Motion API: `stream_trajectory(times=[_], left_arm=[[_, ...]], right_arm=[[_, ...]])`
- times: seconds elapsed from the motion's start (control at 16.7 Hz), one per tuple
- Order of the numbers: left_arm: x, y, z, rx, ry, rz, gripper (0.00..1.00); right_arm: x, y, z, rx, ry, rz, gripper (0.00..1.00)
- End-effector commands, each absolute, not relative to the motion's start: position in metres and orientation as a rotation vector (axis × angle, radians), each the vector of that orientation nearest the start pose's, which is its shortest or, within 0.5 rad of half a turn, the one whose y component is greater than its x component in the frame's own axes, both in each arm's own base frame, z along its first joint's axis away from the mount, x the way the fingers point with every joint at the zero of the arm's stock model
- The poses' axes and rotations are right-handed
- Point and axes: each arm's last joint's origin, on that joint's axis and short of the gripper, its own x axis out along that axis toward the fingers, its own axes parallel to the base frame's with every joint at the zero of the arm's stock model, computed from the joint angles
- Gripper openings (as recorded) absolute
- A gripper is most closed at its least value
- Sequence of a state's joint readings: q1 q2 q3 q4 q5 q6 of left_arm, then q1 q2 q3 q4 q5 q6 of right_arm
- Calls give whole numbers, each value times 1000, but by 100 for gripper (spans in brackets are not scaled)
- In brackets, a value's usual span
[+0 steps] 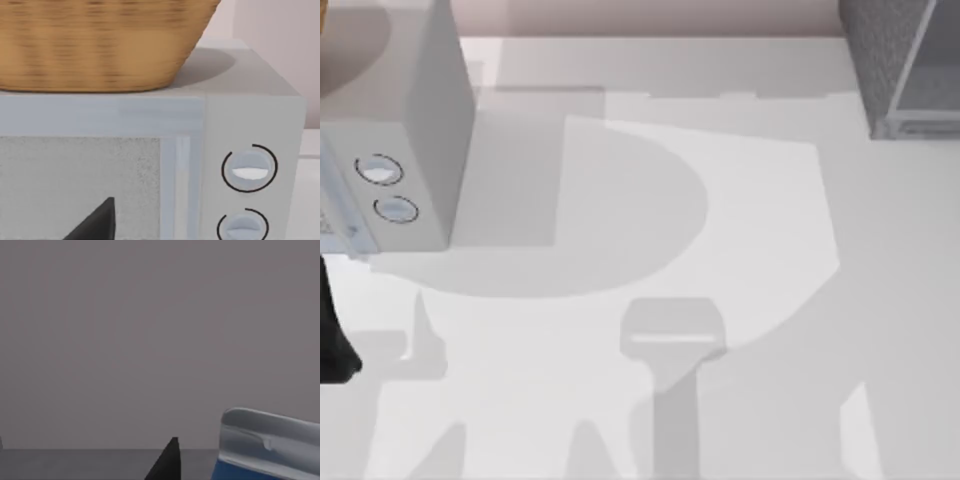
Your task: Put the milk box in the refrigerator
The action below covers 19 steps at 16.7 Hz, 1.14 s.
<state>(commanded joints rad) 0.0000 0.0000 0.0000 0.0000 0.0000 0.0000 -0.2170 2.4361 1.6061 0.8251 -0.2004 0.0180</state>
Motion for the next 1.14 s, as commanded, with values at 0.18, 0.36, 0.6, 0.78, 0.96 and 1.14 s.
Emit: stream_trajectory(times=[0.18, 0.36, 0.6, 0.78, 0.96, 1.14], left_arm=[[106, -1, 160, 0, 0, 0, 100], [106, -1, 160, 0, 0, 0, 100], [106, -1, 160, 0, 0, 0, 100], [106, -1, 160, 0, 0, 0, 100], [106, -1, 160, 0, 0, 0, 100], [106, -1, 160, 0, 0, 0, 100]], right_arm=[[524, -103, 130, 9, 7, 11, 23], [524, -103, 130, 9, 7, 11, 45], [524, -103, 130, 9, 7, 11, 75], [524, -103, 130, 9, 7, 11, 98], [524, -103, 130, 9, 7, 11, 100], [524, -103, 130, 9, 7, 11, 100]])
